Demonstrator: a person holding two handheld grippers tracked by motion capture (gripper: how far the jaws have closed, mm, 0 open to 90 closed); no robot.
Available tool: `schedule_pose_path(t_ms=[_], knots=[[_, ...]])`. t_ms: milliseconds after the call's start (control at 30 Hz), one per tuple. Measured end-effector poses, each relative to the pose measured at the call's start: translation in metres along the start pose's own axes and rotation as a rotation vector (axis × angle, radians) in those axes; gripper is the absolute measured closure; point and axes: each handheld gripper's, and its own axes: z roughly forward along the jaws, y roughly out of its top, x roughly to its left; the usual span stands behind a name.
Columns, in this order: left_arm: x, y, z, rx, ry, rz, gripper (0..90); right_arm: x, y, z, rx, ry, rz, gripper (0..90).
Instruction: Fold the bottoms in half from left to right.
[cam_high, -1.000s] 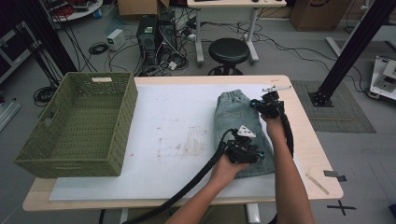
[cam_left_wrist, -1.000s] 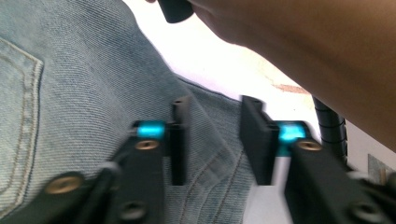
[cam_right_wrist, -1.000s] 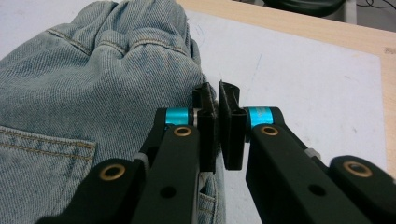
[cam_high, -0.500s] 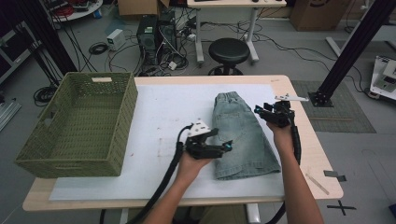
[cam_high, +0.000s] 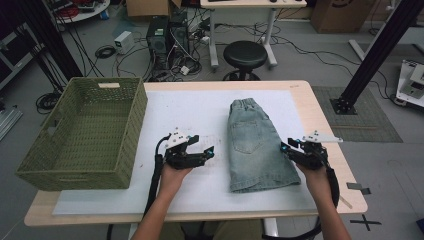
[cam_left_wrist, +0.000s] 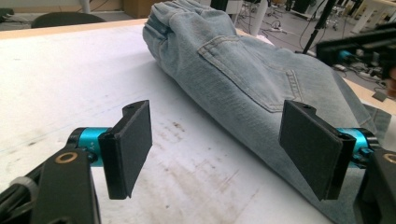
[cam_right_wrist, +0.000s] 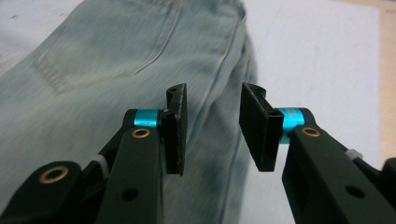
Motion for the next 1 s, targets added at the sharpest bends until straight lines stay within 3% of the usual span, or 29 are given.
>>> schedule_pose_path(t_ms=[167,333,400,467,600,767,833,933,1000], knots=[[0.003,-0.001,-0.005,0.003,0.009,-0.005,25.8,0.012,-0.012,-0.008,0.02,0.05,0.007,62.1],[0.008,-0.003,-0.01,-0.001,0.017,-0.009,25.9,0.019,-0.026,-0.022,0.053,0.013,0.055,63.5],[0.01,-0.003,-0.011,0.0,0.016,-0.016,25.8,0.018,-0.031,-0.025,0.073,0.027,0.066,64.3],[0.01,-0.004,-0.011,0.0,0.014,-0.021,25.8,0.02,-0.036,-0.023,0.104,0.024,0.049,65.8],[0.01,-0.005,-0.011,0.003,0.016,-0.018,26.0,0.025,-0.041,-0.013,0.121,0.086,0.062,65.7],[0.012,-0.006,-0.013,0.006,0.021,-0.021,26.0,0.038,-0.036,0.001,0.155,0.076,0.007,63.7],[0.012,-0.006,-0.013,0.008,0.022,-0.02,26.3,0.041,-0.036,0.005,0.175,0.074,-0.01,68.2],[0.012,-0.007,-0.012,0.01,0.022,-0.022,26.3,0.045,-0.037,0.006,0.178,0.054,-0.04,82.4],[0.012,-0.007,-0.012,0.012,0.021,-0.023,26.3,0.046,-0.038,0.005,0.177,0.047,-0.038,88.2]])
